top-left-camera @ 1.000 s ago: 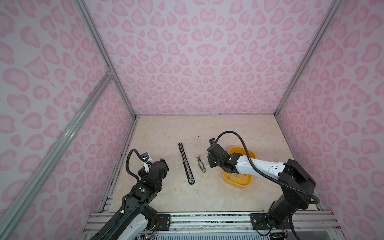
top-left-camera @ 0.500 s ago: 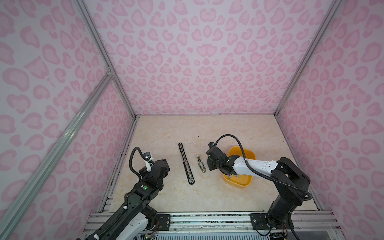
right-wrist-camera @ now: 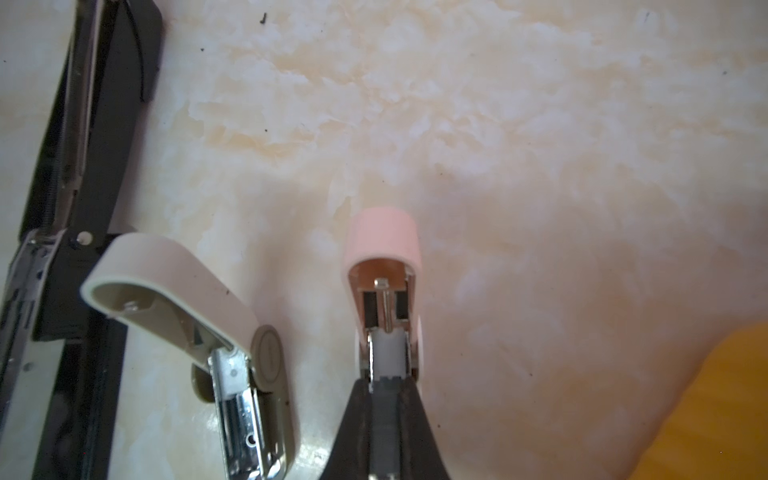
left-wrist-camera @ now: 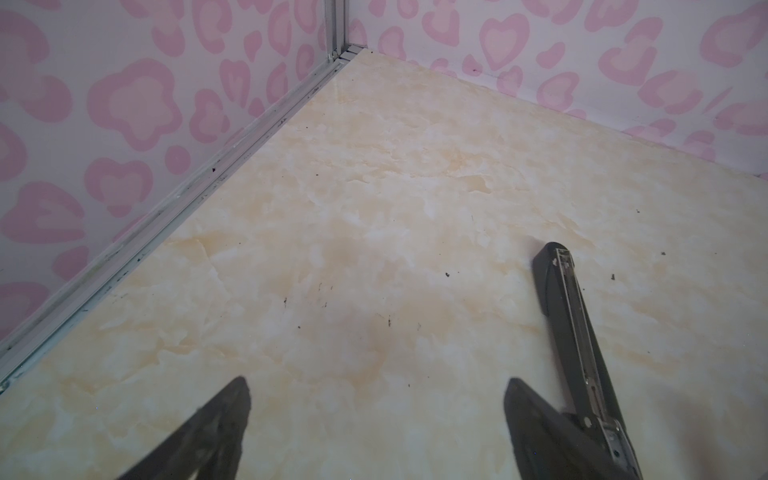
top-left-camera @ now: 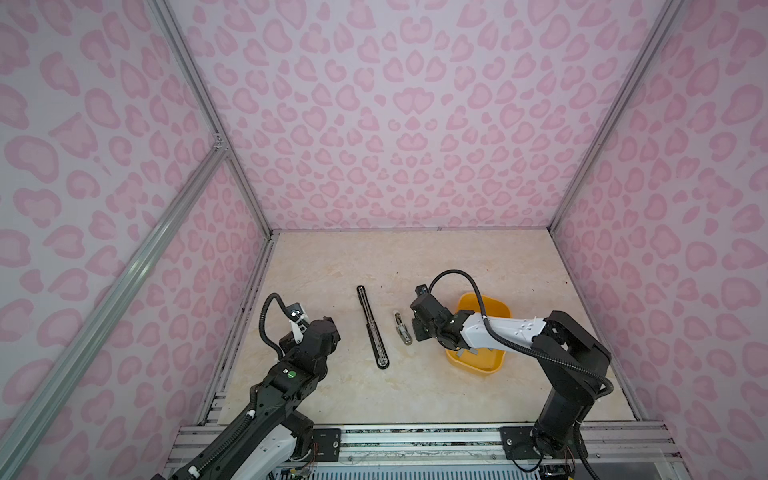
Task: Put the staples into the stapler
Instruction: 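Lower the staple strip into the pink stapler's open channel with the right gripper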
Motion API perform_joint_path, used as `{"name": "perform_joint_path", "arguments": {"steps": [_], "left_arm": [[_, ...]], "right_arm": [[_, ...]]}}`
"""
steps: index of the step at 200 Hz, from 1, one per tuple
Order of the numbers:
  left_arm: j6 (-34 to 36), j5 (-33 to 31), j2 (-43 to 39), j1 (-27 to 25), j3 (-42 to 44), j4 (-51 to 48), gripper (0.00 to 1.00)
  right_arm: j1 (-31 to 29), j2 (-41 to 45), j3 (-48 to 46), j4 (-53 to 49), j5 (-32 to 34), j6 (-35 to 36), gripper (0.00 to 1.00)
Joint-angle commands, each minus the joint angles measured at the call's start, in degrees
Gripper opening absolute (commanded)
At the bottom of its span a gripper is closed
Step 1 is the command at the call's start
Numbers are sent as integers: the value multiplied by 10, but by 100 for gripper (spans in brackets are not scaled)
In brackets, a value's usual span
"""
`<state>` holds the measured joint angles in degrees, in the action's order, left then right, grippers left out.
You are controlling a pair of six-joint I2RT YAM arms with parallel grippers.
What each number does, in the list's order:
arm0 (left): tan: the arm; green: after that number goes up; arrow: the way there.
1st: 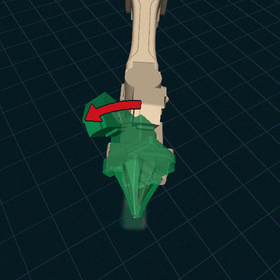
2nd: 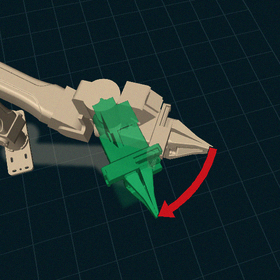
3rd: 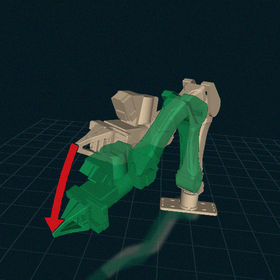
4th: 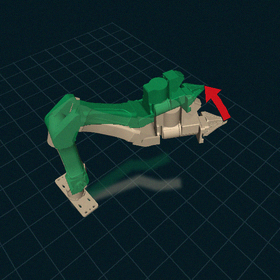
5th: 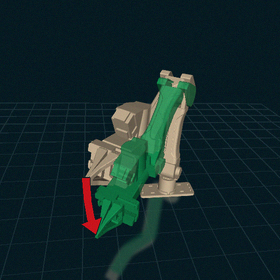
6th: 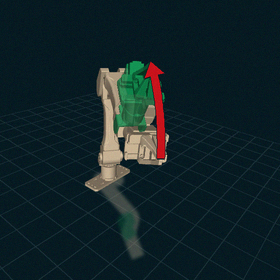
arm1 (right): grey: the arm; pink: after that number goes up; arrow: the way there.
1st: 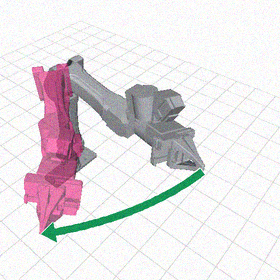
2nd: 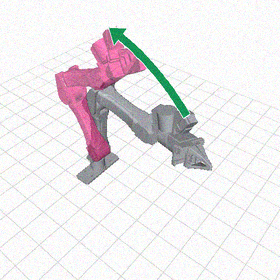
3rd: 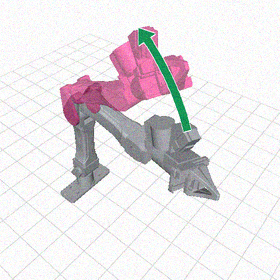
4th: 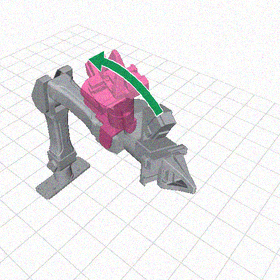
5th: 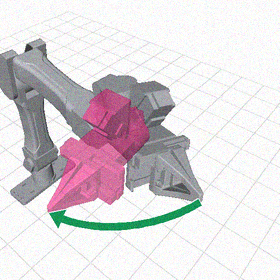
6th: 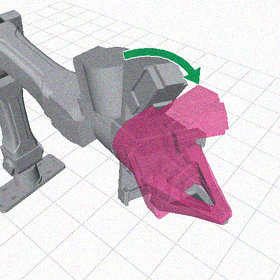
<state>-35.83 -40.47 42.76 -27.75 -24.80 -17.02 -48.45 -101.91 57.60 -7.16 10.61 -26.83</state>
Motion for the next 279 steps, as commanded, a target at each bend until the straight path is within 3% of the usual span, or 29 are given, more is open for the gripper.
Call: {"name": "perform_joint_path", "arguments": {"steps": [1, 279], "left_arm": [[2, -7, -3, 1, -5, 10, 96], [3, -5, -19, 1, 2, 15, 96]], "right_arm": [[-2, -9, 0, 13, 14, -2, 1], [-10, -1, -30, 1, 28, -44, 0]]}}
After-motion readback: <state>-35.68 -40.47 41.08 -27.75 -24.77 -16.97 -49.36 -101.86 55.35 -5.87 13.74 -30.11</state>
